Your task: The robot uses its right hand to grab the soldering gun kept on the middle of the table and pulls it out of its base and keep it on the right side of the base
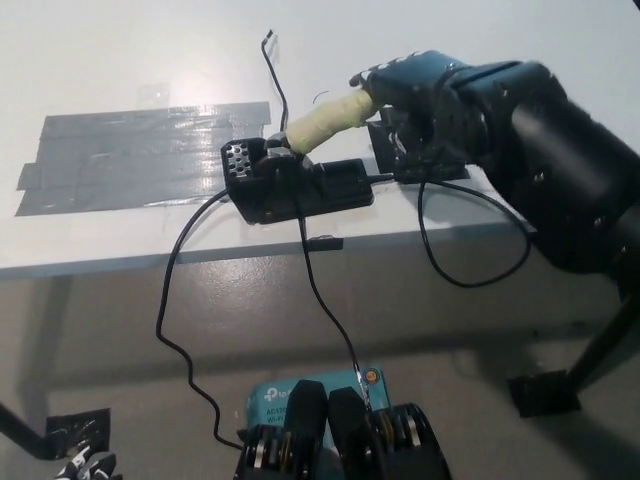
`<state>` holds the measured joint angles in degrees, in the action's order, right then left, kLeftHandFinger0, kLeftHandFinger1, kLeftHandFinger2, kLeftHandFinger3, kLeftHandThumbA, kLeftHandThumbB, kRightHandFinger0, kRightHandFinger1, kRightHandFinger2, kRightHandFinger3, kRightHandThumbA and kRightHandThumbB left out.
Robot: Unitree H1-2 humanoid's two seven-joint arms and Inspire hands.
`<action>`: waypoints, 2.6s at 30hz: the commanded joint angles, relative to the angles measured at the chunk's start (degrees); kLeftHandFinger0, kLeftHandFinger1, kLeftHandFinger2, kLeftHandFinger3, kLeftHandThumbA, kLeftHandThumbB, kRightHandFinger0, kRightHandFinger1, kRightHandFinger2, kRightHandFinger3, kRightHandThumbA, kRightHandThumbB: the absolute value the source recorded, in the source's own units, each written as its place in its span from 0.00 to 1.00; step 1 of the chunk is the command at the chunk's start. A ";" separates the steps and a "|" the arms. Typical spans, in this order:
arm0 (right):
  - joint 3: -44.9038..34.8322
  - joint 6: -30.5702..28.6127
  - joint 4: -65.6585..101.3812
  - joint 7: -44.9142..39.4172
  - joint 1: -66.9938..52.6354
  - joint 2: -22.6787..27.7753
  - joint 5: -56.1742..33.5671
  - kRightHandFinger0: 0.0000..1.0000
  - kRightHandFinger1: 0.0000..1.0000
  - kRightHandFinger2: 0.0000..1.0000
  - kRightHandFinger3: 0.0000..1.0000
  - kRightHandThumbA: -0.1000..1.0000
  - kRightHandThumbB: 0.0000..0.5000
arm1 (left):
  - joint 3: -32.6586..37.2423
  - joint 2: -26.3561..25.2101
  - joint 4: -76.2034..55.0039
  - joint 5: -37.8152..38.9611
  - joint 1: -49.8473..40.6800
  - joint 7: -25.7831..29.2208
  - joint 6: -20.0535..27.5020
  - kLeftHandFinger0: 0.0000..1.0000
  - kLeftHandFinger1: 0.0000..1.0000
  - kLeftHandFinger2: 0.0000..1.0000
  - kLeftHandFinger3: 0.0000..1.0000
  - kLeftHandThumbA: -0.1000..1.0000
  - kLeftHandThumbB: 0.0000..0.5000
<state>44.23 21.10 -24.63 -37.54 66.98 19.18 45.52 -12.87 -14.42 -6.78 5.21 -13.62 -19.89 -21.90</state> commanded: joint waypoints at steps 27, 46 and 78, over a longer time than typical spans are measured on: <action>0.88 -16.77 -11.87 56.20 -2.78 3.69 14.81 0.00 0.00 0.30 0.39 0.03 0.51 | 7.55 -5.81 -1.68 -5.48 -1.01 -0.16 1.66 0.90 1.00 1.00 1.00 0.64 0.22; -4.24 -20.65 -13.03 56.56 -0.59 11.93 16.94 0.00 0.00 0.31 0.31 0.06 0.57 | 7.97 -7.17 -1.93 -3.68 -1.80 0.60 1.28 0.91 0.97 1.00 1.00 0.66 0.23; -18.59 0.95 -7.12 32.42 -20.62 0.50 11.67 0.00 0.02 0.19 0.34 0.00 0.22 | 9.00 -7.25 -1.74 -3.47 -1.79 0.31 1.45 0.89 0.94 1.00 1.00 0.67 0.28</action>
<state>25.98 18.56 -33.06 -0.06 45.39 19.78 58.60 -3.91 -20.39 -7.59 1.52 -15.07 -19.91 -21.59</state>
